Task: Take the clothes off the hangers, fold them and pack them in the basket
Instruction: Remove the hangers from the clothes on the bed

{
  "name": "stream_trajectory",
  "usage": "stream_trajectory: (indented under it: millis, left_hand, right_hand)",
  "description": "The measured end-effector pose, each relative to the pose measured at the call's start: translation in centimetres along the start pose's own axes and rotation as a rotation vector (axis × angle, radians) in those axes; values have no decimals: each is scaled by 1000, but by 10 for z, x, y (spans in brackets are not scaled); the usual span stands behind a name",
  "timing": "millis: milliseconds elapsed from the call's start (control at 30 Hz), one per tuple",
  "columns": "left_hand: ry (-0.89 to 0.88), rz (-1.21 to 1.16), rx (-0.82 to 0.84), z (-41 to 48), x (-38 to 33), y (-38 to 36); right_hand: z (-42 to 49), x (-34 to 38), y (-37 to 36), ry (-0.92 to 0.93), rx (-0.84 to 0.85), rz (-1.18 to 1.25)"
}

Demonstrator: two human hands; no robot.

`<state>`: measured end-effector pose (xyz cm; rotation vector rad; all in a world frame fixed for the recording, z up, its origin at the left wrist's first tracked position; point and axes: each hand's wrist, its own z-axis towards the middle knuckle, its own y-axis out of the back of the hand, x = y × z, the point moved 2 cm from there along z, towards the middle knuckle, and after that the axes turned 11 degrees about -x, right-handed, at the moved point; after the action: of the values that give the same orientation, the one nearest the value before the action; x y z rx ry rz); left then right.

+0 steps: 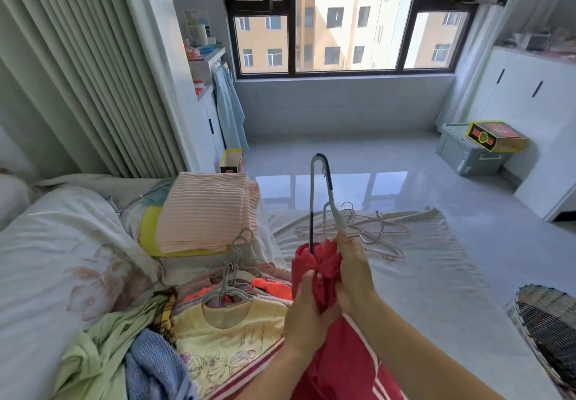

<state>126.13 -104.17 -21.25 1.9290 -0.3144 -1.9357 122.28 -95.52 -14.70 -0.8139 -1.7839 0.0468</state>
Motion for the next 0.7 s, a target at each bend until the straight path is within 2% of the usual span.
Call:
stream_trajectory:
  millis: [200,233,333,400,533,567,633,700]
  left_hand:
    - [-41,63,183,-1,5,-9]
    - [-72,96,212,-4,7,-13]
    - [-137,333,418,-19,24,-27]
    - [6,361,486,-32,46,-30]
    - [448,83,221,-20,89,3]
    - [511,9,90,-12,100,21]
    - [530,6,-126,8,128,57]
    - [527,53,-246,31,156,86]
  right_hand:
    - [58,18,1,374,-139,-650]
    - [66,27,-2,398,-169,-668]
    - [86,61,-8,424,-230,-436]
    - [106,87,-7,481,-255,-391]
    - [165,83,19,402,-165,-575]
    - [179,67,30,358,-146,-645]
    - [211,26,56,279,-136,-786]
    - [240,-15,77,203,-137,-909]
